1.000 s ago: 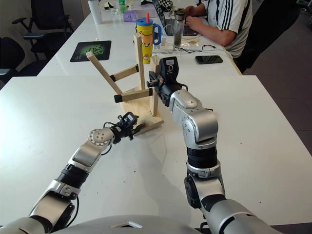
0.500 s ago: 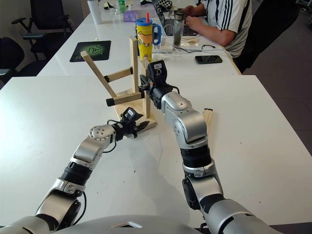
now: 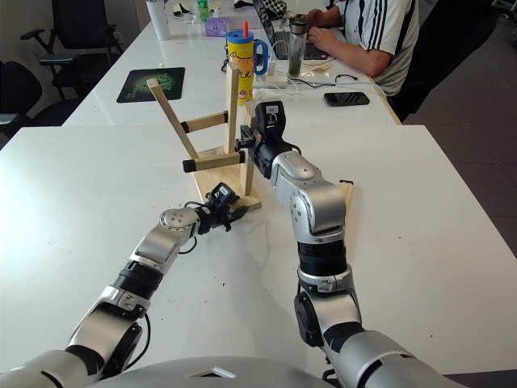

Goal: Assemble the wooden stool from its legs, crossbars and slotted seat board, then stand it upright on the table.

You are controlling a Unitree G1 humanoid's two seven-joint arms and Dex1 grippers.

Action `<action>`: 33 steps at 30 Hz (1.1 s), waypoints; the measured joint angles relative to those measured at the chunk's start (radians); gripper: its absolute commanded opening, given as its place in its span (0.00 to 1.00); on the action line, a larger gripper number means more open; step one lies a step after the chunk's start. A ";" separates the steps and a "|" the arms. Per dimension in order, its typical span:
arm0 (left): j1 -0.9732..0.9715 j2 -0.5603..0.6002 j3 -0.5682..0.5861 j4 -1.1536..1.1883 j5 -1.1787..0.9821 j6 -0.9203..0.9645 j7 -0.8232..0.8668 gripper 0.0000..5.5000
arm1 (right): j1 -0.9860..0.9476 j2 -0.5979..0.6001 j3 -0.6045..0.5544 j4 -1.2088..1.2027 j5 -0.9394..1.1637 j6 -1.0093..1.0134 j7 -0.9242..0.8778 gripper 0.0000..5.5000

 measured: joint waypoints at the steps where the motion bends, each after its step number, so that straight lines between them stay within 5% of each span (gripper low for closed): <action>1: -0.003 0.000 -0.002 0.003 0.002 0.000 -0.001 0.39 | -0.003 0.001 -0.006 0.000 0.002 0.007 0.000 0.19; 16: -0.040 -0.004 0.031 0.009 -0.024 0.040 -0.033 0.39 | -0.038 -0.063 0.085 0.007 -0.047 -0.021 0.085 0.19; 25: -0.035 -0.005 0.049 0.024 -0.051 0.092 -0.037 0.39 | -0.181 -0.016 -0.111 0.051 0.052 -0.167 0.066 0.19; 33: -0.025 -0.004 0.048 0.006 -0.051 0.096 -0.022 0.39 | -0.243 -0.031 -0.105 0.103 0.063 -0.250 0.065 0.19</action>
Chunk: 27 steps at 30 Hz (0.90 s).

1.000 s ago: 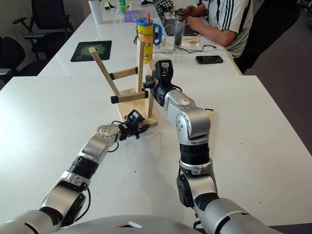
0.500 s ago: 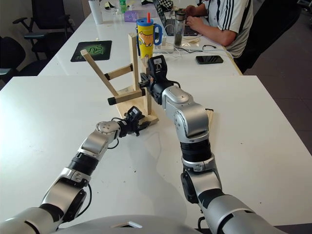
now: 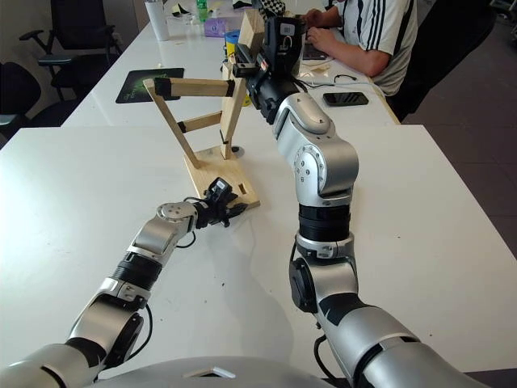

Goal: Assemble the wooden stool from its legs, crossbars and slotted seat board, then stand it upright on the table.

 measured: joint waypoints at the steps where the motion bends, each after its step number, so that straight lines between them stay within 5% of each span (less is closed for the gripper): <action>1: 0.011 0.000 0.003 -0.017 0.000 0.003 0.004 0.39 | -0.006 -0.003 -0.009 0.004 0.019 0.000 0.010 0.19; 7: 0.172 0.035 0.085 -0.285 -0.116 0.095 -0.035 0.39 | -0.035 -0.136 -0.092 0.090 0.114 -0.040 0.178 0.19; 12: 0.245 0.099 0.263 -0.635 -0.385 0.235 -0.126 0.39 | -0.048 -0.334 -0.099 0.239 0.185 -0.150 0.533 0.19; 21: 0.299 0.335 0.472 -0.744 -0.593 0.339 -0.250 0.39 | -0.143 -0.552 0.027 0.540 0.217 -0.198 1.195 0.19; 27: 0.104 0.331 0.501 -0.704 -0.730 0.370 -0.237 0.39 | -0.174 -0.533 0.142 0.586 0.180 -0.267 1.379 0.19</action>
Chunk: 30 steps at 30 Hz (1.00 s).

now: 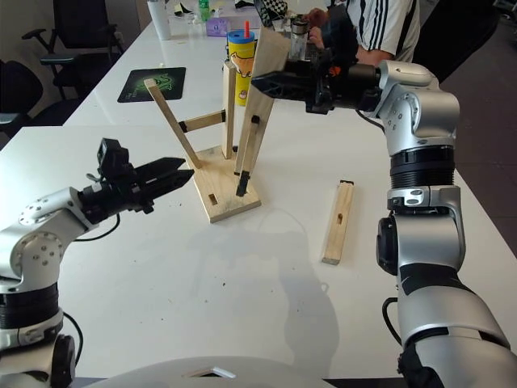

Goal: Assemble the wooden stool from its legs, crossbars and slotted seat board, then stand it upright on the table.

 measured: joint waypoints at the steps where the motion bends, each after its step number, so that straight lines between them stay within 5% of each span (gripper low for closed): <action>1: -0.030 -0.007 0.000 0.009 -0.021 0.005 0.006 0.39 | -0.002 0.018 0.009 0.000 0.000 -0.006 0.011 0.19; 30: -0.180 -0.019 -0.118 0.065 -0.113 0.030 -0.034 0.35 | -0.046 0.113 0.115 -0.032 -0.013 -0.018 0.092 0.19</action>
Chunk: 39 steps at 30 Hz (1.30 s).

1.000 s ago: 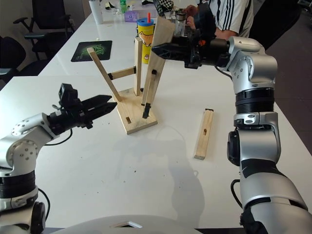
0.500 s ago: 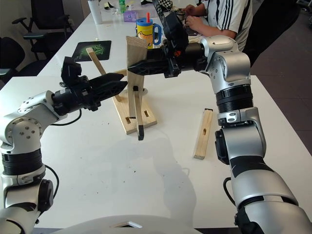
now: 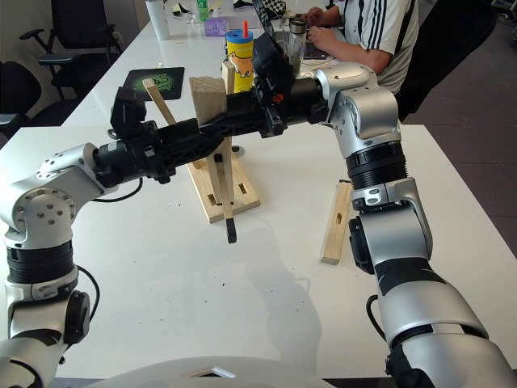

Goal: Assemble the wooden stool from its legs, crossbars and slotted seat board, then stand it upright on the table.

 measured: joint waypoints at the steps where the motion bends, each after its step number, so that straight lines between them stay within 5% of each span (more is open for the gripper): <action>1: 0.000 0.000 -0.006 0.000 0.000 -0.003 -0.001 0.32 | 0.000 0.003 0.000 -0.004 0.000 0.003 0.000 0.19; 4: 0.000 0.000 -0.017 0.000 0.002 -0.012 -0.001 0.24 | 0.000 0.010 0.001 -0.011 0.001 0.019 -0.001 0.19; 13: 0.000 0.003 -0.021 -0.006 0.018 -0.025 0.000 0.23 | 0.000 0.008 0.000 -0.015 0.004 0.038 -0.012 0.19; 18: 0.000 0.003 -0.026 0.004 0.021 -0.027 0.010 0.19 | -0.006 0.010 0.002 -0.005 -0.007 0.076 -0.035 0.37; 22: -0.001 0.002 -0.027 0.019 0.058 -0.058 0.024 0.19 | -0.021 0.013 -0.006 0.004 -0.009 0.084 -0.073 0.39; 31: 0.068 -0.009 -0.003 0.090 0.176 -0.132 0.149 0.19 | -0.154 0.027 -0.239 0.192 0.063 0.093 -0.326 0.39; 39: 0.087 -0.126 0.129 0.139 0.227 -0.204 0.436 0.19 | 0.092 0.065 0.021 0.270 -0.369 -0.256 -0.674 0.39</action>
